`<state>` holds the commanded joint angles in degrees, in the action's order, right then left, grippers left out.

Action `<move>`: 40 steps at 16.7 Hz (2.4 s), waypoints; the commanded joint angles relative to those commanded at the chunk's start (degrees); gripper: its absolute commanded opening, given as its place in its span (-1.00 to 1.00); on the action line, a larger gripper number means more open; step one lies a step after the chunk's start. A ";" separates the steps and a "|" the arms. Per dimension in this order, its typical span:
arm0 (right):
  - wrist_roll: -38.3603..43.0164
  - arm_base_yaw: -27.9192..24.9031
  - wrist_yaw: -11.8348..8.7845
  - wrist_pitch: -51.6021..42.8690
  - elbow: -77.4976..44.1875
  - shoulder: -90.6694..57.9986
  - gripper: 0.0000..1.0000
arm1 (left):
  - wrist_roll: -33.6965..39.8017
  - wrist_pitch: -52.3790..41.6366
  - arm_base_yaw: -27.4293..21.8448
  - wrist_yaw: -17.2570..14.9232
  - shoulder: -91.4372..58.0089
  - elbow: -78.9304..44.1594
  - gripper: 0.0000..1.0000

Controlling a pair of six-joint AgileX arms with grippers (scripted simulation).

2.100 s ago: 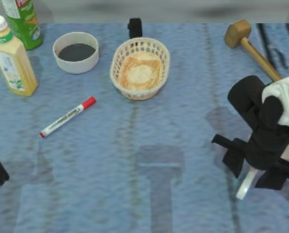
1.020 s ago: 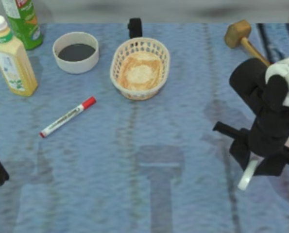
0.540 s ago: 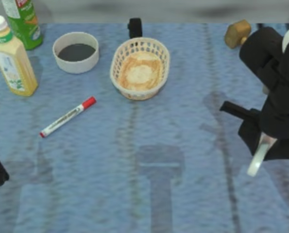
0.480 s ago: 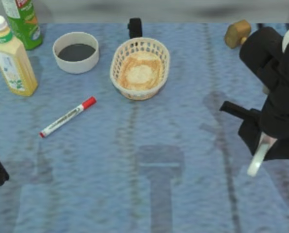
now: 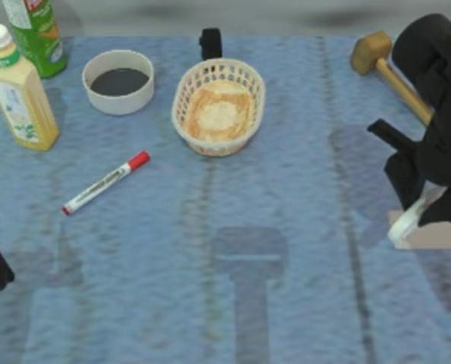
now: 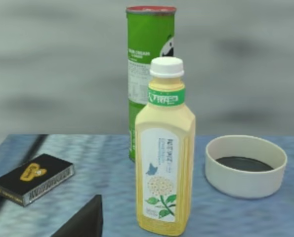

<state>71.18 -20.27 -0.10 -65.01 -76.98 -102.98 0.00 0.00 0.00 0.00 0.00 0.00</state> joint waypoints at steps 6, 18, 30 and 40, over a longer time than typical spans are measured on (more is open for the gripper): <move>23.38 8.60 0.09 -3.95 -9.32 -5.63 -1.00 | 0.00 0.00 0.00 0.00 0.00 0.00 1.00; 28.41 11.14 0.08 1.78 -7.28 -8.38 -1.00 | 0.00 0.00 0.00 0.00 0.00 0.00 1.00; 28.56 11.29 0.12 16.41 2.59 -13.19 -0.85 | 0.00 0.00 0.00 0.00 0.00 0.00 1.00; 28.56 11.29 0.12 16.41 2.59 -13.19 0.66 | 0.00 0.00 0.00 0.00 0.00 0.00 1.00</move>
<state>99.74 -8.99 0.02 -48.60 -74.38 -116.16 0.00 0.00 0.00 0.00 0.00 0.00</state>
